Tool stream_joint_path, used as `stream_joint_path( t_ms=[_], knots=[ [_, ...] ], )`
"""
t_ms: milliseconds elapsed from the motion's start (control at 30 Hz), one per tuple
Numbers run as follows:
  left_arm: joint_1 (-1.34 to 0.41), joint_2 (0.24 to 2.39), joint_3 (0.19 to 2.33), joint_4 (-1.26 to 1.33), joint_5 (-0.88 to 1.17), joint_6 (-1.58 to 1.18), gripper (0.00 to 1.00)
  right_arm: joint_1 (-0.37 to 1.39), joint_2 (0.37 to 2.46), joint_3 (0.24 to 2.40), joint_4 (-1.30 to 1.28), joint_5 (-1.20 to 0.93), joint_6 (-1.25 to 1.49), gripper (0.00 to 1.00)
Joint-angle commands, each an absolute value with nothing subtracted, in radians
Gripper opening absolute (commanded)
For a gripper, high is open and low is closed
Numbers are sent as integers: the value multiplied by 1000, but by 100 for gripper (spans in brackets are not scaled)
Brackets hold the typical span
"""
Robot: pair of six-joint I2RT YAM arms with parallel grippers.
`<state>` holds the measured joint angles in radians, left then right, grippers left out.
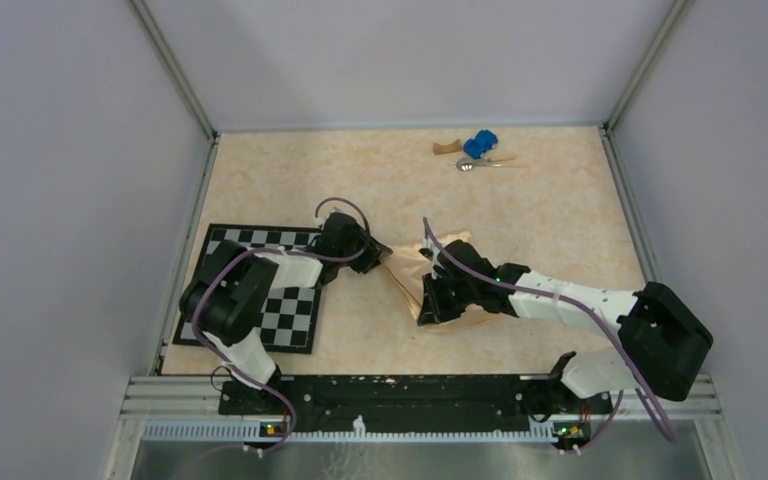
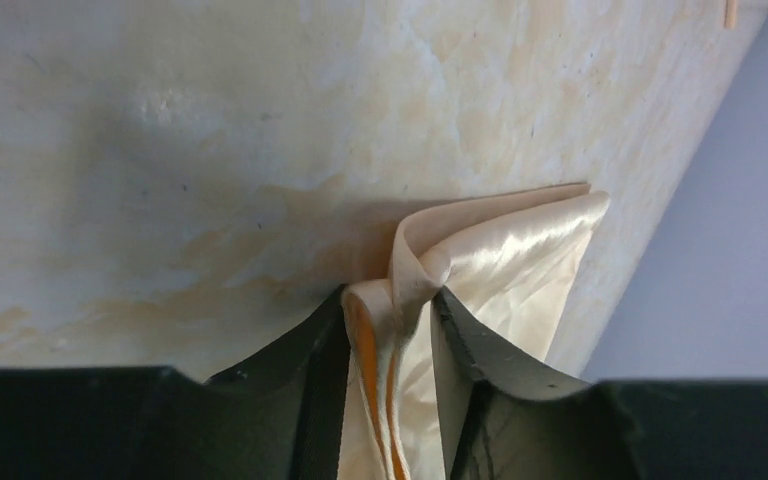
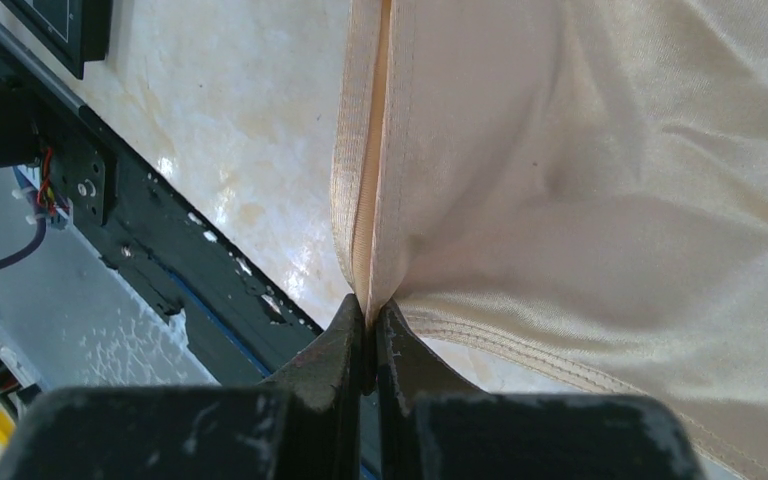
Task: Fold the napkin into a case and place the utensils inside
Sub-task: Pick up the lower triangle-folded napkin from the center of the board, then fold the lower triangle-folded napkin at the center of the board.
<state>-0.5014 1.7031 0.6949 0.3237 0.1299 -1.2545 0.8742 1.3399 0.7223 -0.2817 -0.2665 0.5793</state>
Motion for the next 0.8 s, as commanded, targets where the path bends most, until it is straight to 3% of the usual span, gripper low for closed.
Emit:
stream_joint_path(
  t_ms=[0,67,133,167,500,767],
  knots=[
    [-500,1704,749,224,27,-1133,35,867,1312,701,-197,-322,574,0],
    [-500,1672,769,150,-43,-1076,24,868,1307,683,-158,-359,574,0],
    [-500,1630,796,57,-103,-1026,5,870,1307,659,-104,-398,589,0],
    [-500,1612,809,-1,-129,-1010,0,875,1310,648,-75,-421,601,0],
    [-570,1502,1018,-628,-444,-1153,0,902,1402,460,418,-604,867,0],
    [-701,1884,1513,-1258,-584,-1484,0,842,1429,325,503,-621,916,0]
  ],
)
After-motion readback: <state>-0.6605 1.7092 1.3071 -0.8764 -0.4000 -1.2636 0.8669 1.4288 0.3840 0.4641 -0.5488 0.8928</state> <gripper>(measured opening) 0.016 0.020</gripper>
